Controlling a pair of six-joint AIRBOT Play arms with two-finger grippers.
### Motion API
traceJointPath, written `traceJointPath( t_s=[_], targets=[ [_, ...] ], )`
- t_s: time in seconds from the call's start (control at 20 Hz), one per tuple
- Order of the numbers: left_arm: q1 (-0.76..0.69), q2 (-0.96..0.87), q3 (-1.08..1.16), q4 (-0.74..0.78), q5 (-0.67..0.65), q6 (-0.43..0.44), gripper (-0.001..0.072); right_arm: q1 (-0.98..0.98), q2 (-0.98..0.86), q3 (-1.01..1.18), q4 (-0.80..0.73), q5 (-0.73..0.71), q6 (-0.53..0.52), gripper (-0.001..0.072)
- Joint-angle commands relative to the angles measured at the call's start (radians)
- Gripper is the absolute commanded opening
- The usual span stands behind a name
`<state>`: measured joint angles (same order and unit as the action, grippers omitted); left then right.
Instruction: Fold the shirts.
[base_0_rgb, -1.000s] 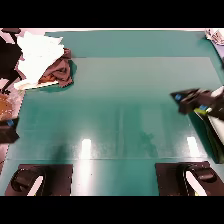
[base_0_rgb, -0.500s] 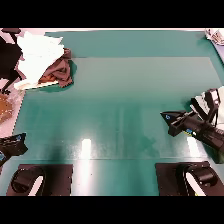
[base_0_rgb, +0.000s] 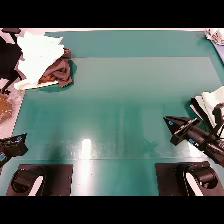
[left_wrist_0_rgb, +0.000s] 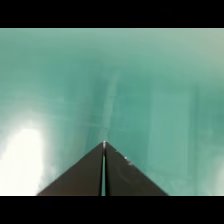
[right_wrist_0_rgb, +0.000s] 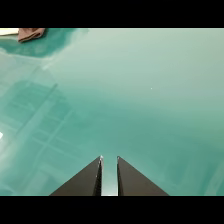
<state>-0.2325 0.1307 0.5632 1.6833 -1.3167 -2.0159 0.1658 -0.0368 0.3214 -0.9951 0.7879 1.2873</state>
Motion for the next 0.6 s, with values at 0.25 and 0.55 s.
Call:
traceJointPath(
  t_s=[0.25, 0.55],
  targets=[
    [0.000, 0.001, 0.000, 0.000, 0.000, 0.000, 0.0039, 0.001, 0.112, -0.023, 0.005, 0.002, 0.052, 0.0120],
    [0.000, 0.001, 0.000, 0.000, 0.000, 0.000, 0.0039, 0.001, 0.150, -0.023, 0.005, 0.001, 0.060, 0.0121]
  ],
)
